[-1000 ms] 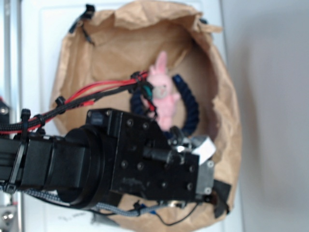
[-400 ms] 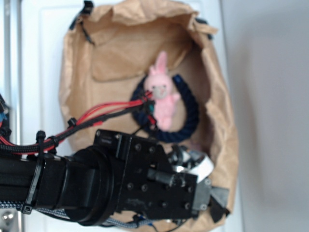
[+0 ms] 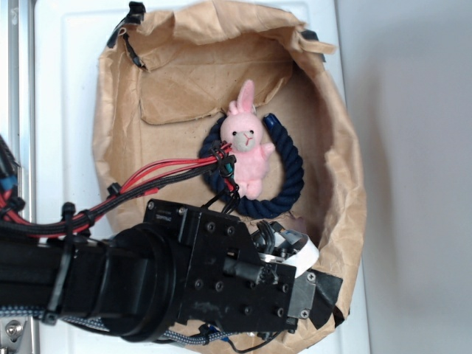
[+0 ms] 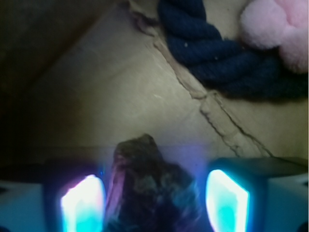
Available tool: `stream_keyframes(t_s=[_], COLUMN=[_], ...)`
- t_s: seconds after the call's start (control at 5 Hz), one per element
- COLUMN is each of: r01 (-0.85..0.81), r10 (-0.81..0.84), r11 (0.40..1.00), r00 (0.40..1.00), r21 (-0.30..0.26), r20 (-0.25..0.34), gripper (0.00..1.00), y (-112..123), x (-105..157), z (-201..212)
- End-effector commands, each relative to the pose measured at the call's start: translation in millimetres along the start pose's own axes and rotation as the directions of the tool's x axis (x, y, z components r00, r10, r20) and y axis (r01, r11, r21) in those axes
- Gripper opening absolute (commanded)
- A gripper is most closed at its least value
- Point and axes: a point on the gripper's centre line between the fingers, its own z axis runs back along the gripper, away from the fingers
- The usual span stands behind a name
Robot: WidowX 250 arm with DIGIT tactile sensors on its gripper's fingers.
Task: Grab the rock.
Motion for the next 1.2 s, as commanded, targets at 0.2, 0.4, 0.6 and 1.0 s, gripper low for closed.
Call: stream_keyframes(t_s=[0.2,0.4,0.6,1.0], r01=[-0.048,-0.064,-0.091,-0.008], r10=[0.048,0.071,0.11,0.03], r11=[0.998,0.992,0.99,0.994], r00=[0.999,0.995,0.977,0.981], r21=[-0.045,-0.109,-0.112,-0.113], r20=[-0.01,0.066,0.183,0.191], gripper=[0.0,0.0,0.0,0.0], y=[4,20,36,61], x=[34,59,80,89], z=[38,85,128,174])
